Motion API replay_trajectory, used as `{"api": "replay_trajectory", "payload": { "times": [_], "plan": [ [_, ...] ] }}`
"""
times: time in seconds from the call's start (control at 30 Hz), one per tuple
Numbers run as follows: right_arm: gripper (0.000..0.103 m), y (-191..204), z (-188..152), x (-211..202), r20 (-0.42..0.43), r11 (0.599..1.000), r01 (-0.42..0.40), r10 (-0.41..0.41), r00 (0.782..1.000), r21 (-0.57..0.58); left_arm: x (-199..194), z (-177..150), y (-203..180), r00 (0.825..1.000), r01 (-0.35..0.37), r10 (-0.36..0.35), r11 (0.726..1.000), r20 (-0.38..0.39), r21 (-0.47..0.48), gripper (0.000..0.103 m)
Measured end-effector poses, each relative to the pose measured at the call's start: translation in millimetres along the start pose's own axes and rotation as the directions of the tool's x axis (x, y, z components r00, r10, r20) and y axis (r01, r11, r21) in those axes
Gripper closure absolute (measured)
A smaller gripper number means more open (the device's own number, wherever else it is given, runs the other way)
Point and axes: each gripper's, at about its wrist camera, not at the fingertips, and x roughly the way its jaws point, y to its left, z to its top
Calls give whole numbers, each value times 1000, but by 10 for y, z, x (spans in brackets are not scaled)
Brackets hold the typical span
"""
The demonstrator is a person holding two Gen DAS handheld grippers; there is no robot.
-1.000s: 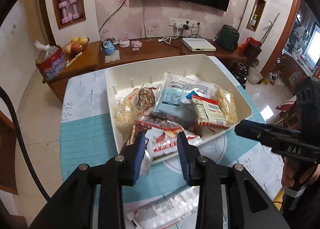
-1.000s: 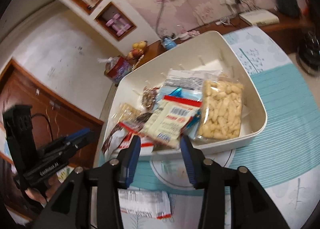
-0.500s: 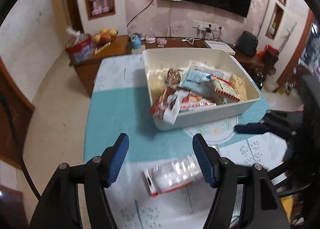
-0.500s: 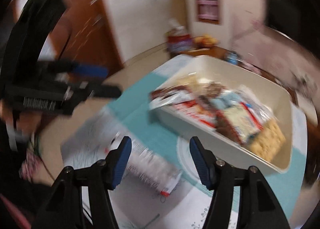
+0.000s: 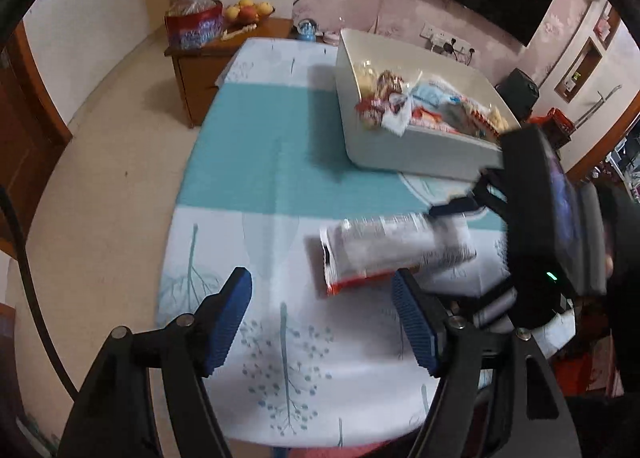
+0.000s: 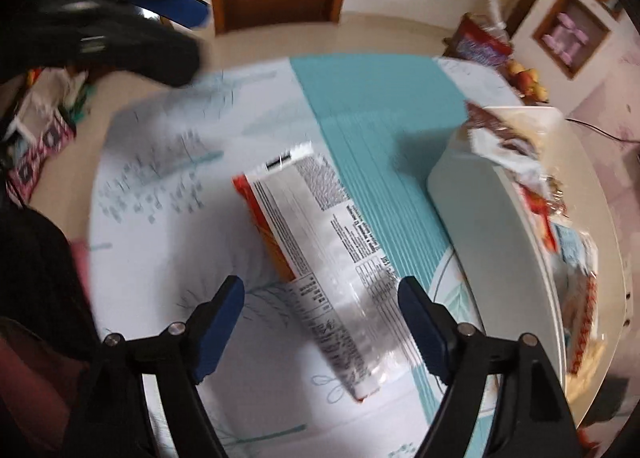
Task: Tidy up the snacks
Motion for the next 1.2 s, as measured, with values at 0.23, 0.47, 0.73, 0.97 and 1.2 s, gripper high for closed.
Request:
{"api": "replay_trajectory", "payload": {
  "times": [0.23, 0.47, 0.73, 0.97, 1.2],
  "plan": [
    [30, -59, 117, 216, -83, 998, 25, -30, 996, -52, 59, -77, 1, 1000, 15, -15, 1000, -19, -3, 32],
    [40, -123, 81, 228, -98, 999, -9, 12, 995, 31, 88, -85, 51, 999, 6, -7, 1000, -35, -23, 32],
    [45, -395, -103, -52, -40, 945, -126, 145, 989, 300, 58, -114, 8, 999, 7, -8, 1000, -34, -4, 32],
    [45, -631, -163, -776, 87, 931, -89, 62, 994, 354, 87, -93, -100, 999, 22, -21, 999, -40, 32, 32],
    [45, -1237, -17, -1280, 139, 886, 100, -180, 974, 453, 135, -92, -204, 998, 37, -34, 998, -49, 57, 32]
  ]
}}
